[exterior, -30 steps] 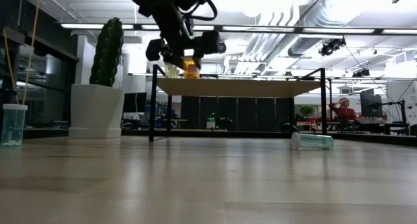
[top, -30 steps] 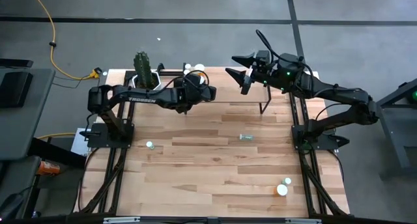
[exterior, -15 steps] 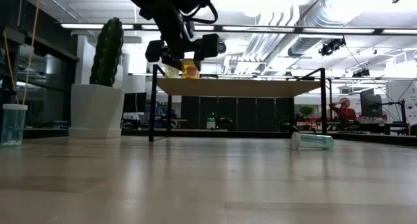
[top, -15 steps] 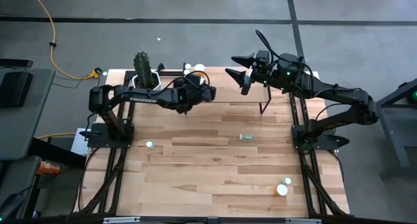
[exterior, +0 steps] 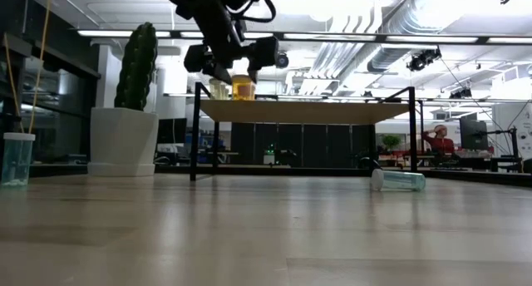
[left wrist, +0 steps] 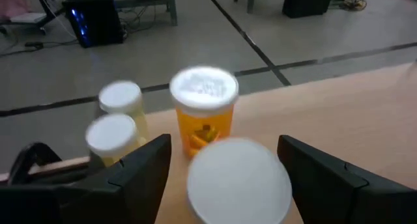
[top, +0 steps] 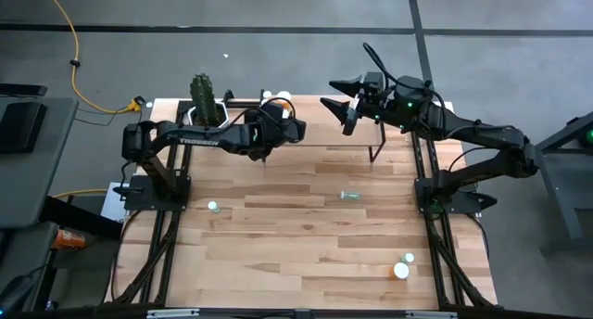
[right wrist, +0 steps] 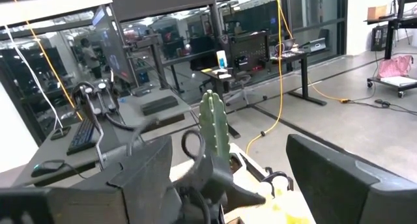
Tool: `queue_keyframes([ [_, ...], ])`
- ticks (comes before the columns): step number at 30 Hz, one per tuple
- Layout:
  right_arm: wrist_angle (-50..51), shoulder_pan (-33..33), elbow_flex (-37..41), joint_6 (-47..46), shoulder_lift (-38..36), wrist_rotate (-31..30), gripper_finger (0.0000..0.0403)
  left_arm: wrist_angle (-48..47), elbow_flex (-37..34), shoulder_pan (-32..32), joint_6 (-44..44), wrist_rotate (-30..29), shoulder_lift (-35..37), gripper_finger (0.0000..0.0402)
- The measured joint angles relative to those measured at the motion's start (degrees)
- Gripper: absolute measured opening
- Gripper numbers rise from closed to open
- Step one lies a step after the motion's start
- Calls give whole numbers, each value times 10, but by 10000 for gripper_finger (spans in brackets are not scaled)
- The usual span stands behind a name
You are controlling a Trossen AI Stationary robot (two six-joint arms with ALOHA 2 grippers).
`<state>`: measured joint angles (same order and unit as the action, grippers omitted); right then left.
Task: Pick and place medicine bottles onto shelf by color
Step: Align the left orange pill bottle with the other yellow pill bottle on the shelf
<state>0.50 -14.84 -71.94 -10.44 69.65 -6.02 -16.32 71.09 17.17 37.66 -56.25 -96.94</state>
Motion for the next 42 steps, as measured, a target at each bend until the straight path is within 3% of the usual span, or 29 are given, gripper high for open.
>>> queue_keyframes([
  [10, 6, 0, 0, 0, 0, 0, 293, 24, 0, 0, -48, -29, 54, 274],
  [20, 6, 0, 0, 0, 0, 0, 293, 180, 0, -29, -211, -21, 113, 274],
  [23, 6, 0, 0, 2, 0, 0, 293, 223, 0, -43, -257, 39, 143, 274],
  [28, 6, 0, 0, 4, 0, 9, 293, 237, 0, -66, -315, 284, 210, 274],
  [31, 8, 0, 0, 3, 0, 37, 293, 218, 0, -87, -321, 379, 252, 274],
  [37, 48, 0, 0, -6, 0, 92, 293, 154, -18, -163, -322, 410, 318, 273],
  [42, 103, 10, 0, -30, 18, 100, 286, 223, -116, -231, -324, 366, 375, 267],
])
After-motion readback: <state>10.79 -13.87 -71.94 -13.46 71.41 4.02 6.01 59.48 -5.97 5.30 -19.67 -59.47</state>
